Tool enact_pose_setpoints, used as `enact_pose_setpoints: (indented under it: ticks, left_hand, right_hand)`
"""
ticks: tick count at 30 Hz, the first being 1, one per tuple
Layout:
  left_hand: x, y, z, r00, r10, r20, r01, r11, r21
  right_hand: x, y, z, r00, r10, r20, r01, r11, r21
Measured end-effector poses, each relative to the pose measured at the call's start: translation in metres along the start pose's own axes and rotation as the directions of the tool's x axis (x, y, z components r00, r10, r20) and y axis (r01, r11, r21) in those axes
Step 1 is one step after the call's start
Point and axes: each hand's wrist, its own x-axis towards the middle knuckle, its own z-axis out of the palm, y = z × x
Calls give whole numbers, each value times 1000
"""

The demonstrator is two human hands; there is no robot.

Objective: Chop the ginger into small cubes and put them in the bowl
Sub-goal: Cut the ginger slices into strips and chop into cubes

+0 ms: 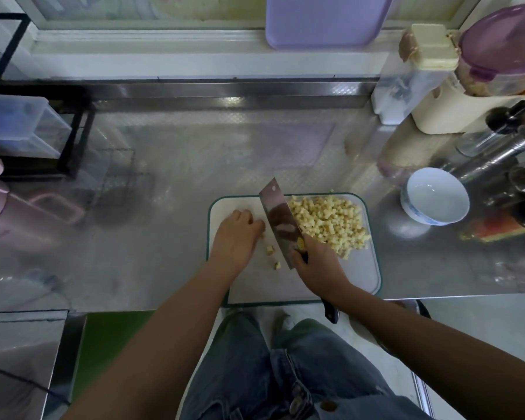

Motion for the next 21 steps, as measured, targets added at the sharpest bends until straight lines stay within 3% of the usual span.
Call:
enact_pose_setpoints:
  ticks: [6,11,16,21]
  left_hand:
    - [4,-5,1,999,-39,-1,39,998,44]
    - [-14,-28,6,992,-124,8,124,985,-122]
    - [-38,-27,12,996,-83,6,82,963,-258]
    - [-43,-28,15,993,-116,16,114,925,-362]
  right_hand:
    - [-1,-2,2,1000,-6,21,6,1000,-8]
    - [-6,-11,14,999,-17,36,18,999,-26]
    - [-17,-10,24,993,41,115,-31,996,-90]
    - [-14,-4,14,996,59,71,-54,996,-76]
